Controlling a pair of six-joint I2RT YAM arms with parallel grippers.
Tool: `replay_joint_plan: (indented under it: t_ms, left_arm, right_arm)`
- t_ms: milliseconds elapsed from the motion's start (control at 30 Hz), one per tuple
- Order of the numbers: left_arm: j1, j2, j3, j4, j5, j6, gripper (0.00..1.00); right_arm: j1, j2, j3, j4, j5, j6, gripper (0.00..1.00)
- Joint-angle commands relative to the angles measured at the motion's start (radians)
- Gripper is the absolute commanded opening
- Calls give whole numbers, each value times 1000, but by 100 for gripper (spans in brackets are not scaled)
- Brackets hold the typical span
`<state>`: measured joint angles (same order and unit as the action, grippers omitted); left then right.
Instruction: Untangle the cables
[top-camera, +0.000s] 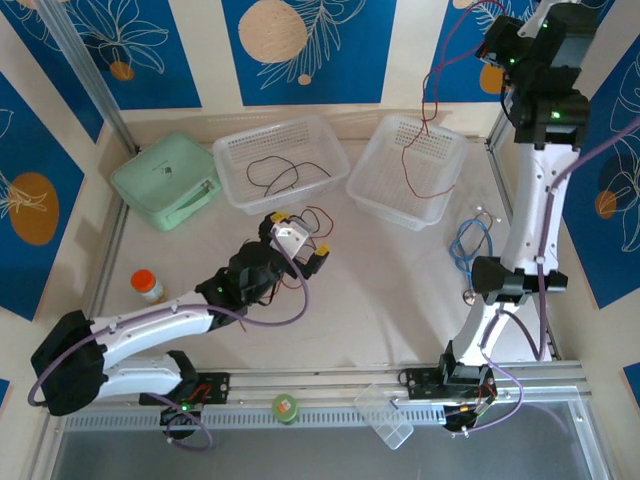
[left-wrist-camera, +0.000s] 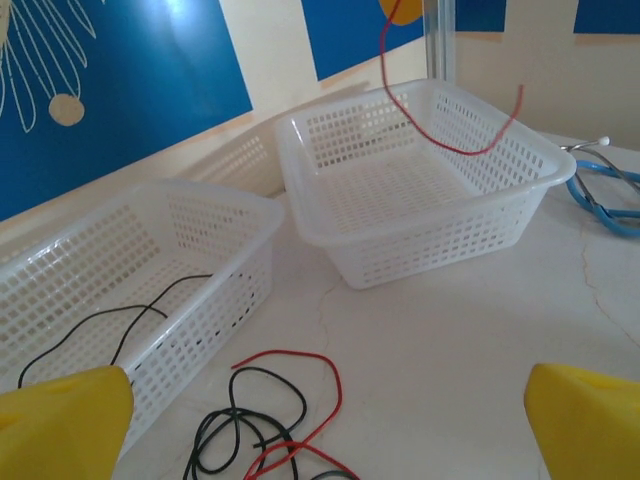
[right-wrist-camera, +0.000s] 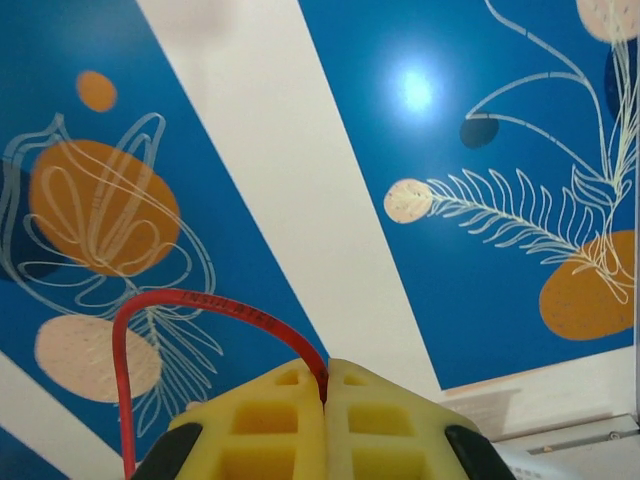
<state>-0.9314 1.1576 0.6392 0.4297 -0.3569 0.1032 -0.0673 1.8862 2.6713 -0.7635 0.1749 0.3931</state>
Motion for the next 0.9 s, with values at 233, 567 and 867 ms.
replay_joint_plan:
  t_ms: [233,567,867]
  left_arm:
    - [0,-106,10,-178,-91,-96,100]
    - [4,-155,160,-514,-179,-184,100]
    - [9,-159,290,-790,-209,-270,100]
  right_arm:
    - [57,31,-237,45,124,-49,0]
    - [78,94,-725,233,215,15,0]
    - [77,358,-567,89,233,44,0]
